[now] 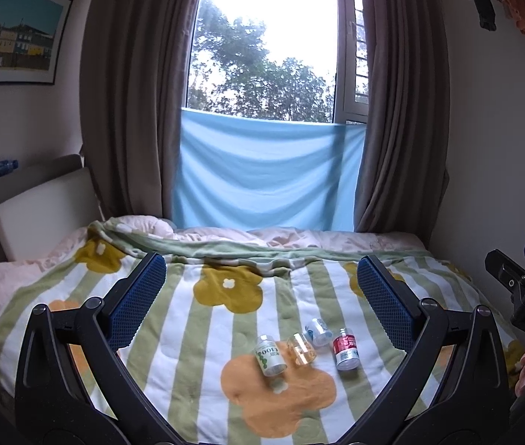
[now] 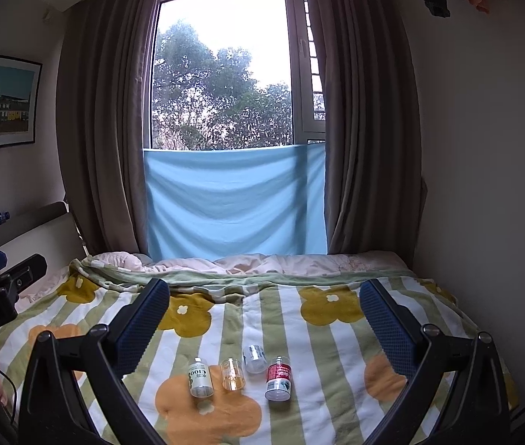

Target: Flip cup upside down

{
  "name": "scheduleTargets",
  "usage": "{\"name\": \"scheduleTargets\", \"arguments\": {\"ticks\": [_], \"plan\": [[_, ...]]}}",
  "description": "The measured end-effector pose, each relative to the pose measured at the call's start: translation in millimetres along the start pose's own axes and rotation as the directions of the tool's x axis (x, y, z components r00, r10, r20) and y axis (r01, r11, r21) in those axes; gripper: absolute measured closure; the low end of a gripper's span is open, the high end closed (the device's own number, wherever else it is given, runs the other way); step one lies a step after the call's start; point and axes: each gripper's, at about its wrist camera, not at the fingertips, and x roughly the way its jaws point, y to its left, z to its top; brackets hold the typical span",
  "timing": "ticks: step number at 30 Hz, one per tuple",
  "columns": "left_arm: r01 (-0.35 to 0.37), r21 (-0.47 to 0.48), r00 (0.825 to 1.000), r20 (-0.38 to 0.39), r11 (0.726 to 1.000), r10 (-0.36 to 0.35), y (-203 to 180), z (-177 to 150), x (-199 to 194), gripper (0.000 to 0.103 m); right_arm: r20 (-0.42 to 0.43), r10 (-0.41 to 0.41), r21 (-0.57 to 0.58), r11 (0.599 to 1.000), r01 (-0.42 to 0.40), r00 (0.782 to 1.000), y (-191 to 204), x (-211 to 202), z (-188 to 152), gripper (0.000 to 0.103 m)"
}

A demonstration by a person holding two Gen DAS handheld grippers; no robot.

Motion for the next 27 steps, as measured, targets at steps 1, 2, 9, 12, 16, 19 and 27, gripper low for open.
{"name": "scheduleTargets", "arguments": {"ticks": [1,2,9,12,16,19,27], "plan": [[-0.001,0.001,1.000,-0.002,1.000,0.001,0,0,1,0.000,-0.005,-0.003,-0.004,1.000,0.003,1.000,0,1,0,0.001],[0.000,0.002,1.000,-0.005,1.000,0.000,1,0,2,0.000,-0.009,-0.001,-0.008,1.000,0.001,1.000,1,2,0,0.001],[-0.005,0.024,1.000,-0.026,1.000,0.006,0,1,5,0.000,-0.025,-0.002,-0.005,1.000,0.001,1.000,4,5,-2,0.001],[-0.008,0.025,1.000,-0.023,1.000,0.009,2,2,5,0.000,-0.025,-0.003,-0.004,1.000,0.002,1.000,4,6,-2,0.001],[-0.006,0.024,1.000,-0.024,1.000,0.007,2,1,6,0.000,-0.027,-0.002,-0.003,1.000,0.002,1.000,4,6,-1,0.001],[-0.005,0.028,1.000,-0.028,1.000,0.006,0,0,7,0.000,-0.030,0.000,0.000,1.000,0.000,1.000,4,8,-1,0.001],[-0.005,0.042,0.999,-0.054,0.999,0.007,-1,3,19,0.000,-0.031,-0.004,0.004,1.000,0.004,1.000,4,10,-2,0.001]]}}
